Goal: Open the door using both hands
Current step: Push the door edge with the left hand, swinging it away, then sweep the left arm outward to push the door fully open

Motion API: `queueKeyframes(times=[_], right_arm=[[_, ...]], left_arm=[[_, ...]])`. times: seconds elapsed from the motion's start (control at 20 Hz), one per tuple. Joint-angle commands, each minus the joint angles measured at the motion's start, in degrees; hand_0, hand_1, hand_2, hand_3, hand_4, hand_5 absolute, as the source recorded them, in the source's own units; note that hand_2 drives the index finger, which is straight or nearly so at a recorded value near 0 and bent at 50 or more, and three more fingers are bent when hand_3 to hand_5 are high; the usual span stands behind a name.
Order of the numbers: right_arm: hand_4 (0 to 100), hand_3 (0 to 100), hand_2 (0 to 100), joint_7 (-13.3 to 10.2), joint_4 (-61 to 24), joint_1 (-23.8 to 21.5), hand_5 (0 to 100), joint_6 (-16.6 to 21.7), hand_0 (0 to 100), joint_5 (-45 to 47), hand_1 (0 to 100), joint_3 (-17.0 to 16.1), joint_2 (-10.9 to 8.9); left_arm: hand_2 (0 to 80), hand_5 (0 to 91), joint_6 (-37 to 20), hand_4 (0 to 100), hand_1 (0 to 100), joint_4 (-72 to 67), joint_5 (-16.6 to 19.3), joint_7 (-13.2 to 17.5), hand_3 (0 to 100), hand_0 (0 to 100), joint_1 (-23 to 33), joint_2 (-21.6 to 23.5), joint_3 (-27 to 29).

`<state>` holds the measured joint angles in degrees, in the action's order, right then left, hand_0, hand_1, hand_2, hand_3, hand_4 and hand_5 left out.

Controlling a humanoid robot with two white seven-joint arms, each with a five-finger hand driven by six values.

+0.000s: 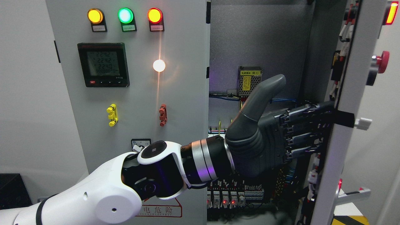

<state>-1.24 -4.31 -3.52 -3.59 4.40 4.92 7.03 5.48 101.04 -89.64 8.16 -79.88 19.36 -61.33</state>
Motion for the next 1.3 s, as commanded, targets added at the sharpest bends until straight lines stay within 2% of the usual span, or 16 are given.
queueKeyframes(times=[0.0,0.75,1.25], right_arm=[[0,0,0,0.01,0.0,0.0,0,-0.01,0,-0.01,0,0.0,0.0],[0,0,0,0.01,0.0,0.0,0,-0.01,0,-0.01,0,0.0,0.0],[0,0,0,0.01,0.0,0.0,0,-0.01,0,-0.01,0,0.0,0.0]], left_arm=[[0.0,0.0,-0.03,0,0,-2.07,0.17,0.01,0,0,-1.07,-5.2,-2.3],[0.0,0.0,1.2,0,0,-8.31,0.96,-0.16,0,0,-1.07,-16.19,-2.57],[0.0,0.0,1.2,0,0,-13.67,0.87,-0.16,0,0,-4.58,-22.6,-3.09]])
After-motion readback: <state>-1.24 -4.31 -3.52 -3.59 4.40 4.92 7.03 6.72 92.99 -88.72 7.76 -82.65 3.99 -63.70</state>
